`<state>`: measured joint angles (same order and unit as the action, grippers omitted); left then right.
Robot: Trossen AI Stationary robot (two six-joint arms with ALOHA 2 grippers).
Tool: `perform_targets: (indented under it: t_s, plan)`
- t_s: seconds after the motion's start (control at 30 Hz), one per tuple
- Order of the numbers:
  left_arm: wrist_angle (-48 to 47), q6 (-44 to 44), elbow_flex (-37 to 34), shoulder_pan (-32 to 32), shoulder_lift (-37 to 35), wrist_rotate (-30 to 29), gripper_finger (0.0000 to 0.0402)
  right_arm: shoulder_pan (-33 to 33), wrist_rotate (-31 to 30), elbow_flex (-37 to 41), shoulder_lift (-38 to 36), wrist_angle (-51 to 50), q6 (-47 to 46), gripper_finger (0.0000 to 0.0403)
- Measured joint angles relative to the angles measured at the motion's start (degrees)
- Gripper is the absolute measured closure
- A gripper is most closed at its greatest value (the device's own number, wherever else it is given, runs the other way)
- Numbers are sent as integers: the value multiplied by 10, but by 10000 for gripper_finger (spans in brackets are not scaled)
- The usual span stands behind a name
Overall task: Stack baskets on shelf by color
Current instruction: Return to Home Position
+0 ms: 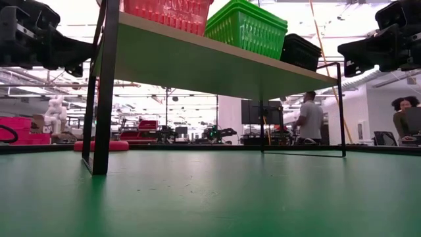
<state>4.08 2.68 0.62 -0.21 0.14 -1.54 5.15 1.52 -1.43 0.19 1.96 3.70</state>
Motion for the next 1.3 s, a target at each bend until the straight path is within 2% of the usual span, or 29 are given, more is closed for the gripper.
perform_targets:
  t_s: [0.33, 0.63, 1.3]
  plan:
    - [0, 0, 0, 0, 0, 0, 399, 0, 0, 0, 0, 0, 0, 403]
    - [0, 0, 0, 0, 0, 0, 370, 0, 0, 0, 0, 0, 0, 403]
    - [0, 0, 0, 0, 0, 1, 371, 0, 0, 0, 0, 0, 0, 403]
